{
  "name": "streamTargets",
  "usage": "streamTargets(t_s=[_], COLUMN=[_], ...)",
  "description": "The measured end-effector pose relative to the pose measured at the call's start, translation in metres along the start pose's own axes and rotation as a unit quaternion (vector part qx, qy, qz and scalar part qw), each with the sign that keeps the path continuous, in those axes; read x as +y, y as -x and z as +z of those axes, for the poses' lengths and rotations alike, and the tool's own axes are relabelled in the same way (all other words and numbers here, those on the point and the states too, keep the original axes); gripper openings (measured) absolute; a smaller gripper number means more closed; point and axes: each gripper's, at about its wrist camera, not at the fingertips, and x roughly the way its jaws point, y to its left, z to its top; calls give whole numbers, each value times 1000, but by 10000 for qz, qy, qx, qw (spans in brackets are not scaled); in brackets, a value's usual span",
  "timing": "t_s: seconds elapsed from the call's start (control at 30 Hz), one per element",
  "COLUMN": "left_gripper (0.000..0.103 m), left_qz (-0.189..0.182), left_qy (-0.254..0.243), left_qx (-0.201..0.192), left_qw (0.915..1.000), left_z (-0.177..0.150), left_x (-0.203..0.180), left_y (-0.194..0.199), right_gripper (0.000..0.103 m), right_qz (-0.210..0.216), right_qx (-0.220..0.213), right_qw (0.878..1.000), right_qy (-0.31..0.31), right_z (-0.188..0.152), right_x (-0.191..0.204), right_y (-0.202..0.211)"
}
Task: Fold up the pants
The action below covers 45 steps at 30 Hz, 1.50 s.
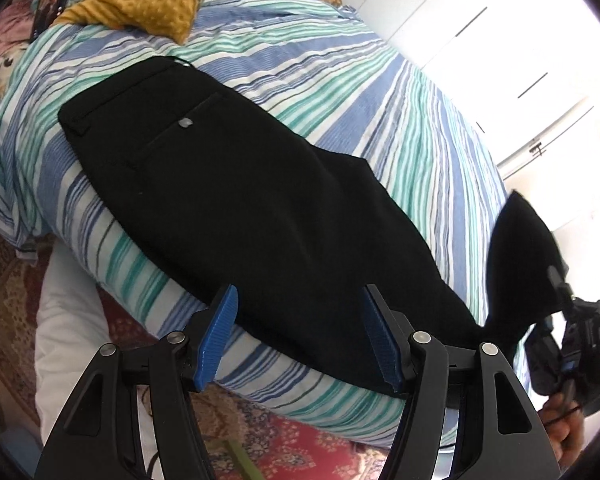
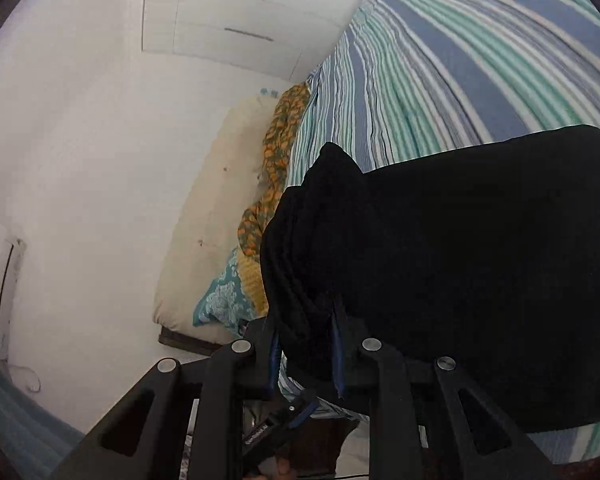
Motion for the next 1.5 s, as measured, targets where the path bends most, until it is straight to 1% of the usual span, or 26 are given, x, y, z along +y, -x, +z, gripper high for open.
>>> streamTargets(t_s=[0.1, 0.13, 0.17, 0.2, 0.23, 0.27, 0.3, 0.33, 0.37, 0.4, 0.47, 0.53, 0.63, 0.7, 0.73, 0.8, 0.83, 0.9, 0.93, 1.0, 1.07, 1.17, 1.33, 1.37, 1.4, 1.5], left_gripper=[66, 66, 66, 66, 66, 66, 66, 66, 66, 68, 66, 57, 47, 47, 49, 53, 53, 53, 53, 50, 37, 34, 33, 16, 5, 3], left_qz=[98, 125, 136, 136, 114, 64, -15, -117, -155, -179, -149, 0, 13, 141, 298, 535, 530, -40, -401, -657, -381, -173, 221, 285, 394, 546], left_qy=[78, 89, 90, 82, 62, 29, -15, -112, -237, -418, -919, -1349, -1892, -2241, -2468, -2656, -2564, -2243, -2162, -2158, -2134, -2135, -2769, -2840, -2888, -2985], left_qx=[67, 151, 219, 286, 344, 372, 363, 326, 285, 264, 271, 75, -391, -672, -752, -759, -714, -395, -214, 77, 324, 616, 754, 771, 781, 666], left_qw=[9999, 9998, 9996, 9995, 9993, 9993, 9993, 9993, 9992, 9986, 9953, 9908, 9812, 9721, 9657, 9596, 9625, 9737, 9753, 9742, 9757, 9748, 9577, 9553, 9534, 9505], left_z=[2, 3, 2, 1, 1, 0, 0, -2, -3, -4, -9, -12, -20, -26, -29, -30, -28, -17, -12, -7, -7, -10, -26, -29, -30, -31], left_x=[14, 17, 19, 19, 18, 15, 11, 4, -3, -12, -33, -53, -75, -86, -92, -96, -91, -85, -87, -94, -101, -103, -120, -122, -123, -122], left_y=[-8, -13, -17, -21, -24, -25, -24, -21, -20, -20, -23, -15, 12, 25, 30, 29, 27, 18, 10, -10, -34, -60, -71, -73, -75, -69], right_gripper=[21, 21, 26, 32, 37, 45, 46, 48, 56, 71, 85, 85, 85, 85, 86, 86, 86, 86, 86, 86, 86, 86, 86, 86, 86, 86], right_qz=[-413, -604, -783, -1091, -1503, -1755, -1811, -1744, -1631, -1586, -1576, -1612, -1895, -1935, -1951, -1927, -1903, -1861, -1841, -1832, -1826, -1788, -1804, -1798, -1798, -1815], right_qx=[536, 721, 973, 1356, 1710, 1988, 2051, 1997, 1932, 1839, 1552, 1314, 1025, 776, 641, 400, 318, 270, 293, 401, 527, 491, 276, 265, 243, 119], right_qw=[9955, 9907, 9835, 9697, 9508, 9344, 9269, 9260, 9272, 9280, 9288, 9296, 9323, 9417, 9469, 9559, 9592, 9632, 9645, 9657, 9673, 9695, 9699, 9709, 9717, 9721], right_qy=[660, 986, 1309, 1713, 2103, 2379, 2567, 2688, 2763, 2825, 2974, 3044, 2905, 2641, 2475, 2181, 2066, 1922, 1871, 1794, 1678, 1601, 1611, 1559, 1513, 1483], right_z=[-32, -42, -52, -65, -75, -86, -94, -100, -105, -106, -108, -106, -100, -95, -92, -82, -78, -72, -70, -66, -64, -61, -59, -59, -58, -54], right_x=[4, 4, 2, -2, -8, -14, -16, -14, -10, -6, -1, -4, -14, -19, -24, -32, -35, -40, -44, -49, -53, -55, -57, -59, -61, -63], right_y=[-68, -88, -107, -128, -145, -155, -152, -140, -123, -103, -60, -18, 34, 58, 69, 78, 81, 82, 82, 78, 73, 73, 85, 87, 87, 93])
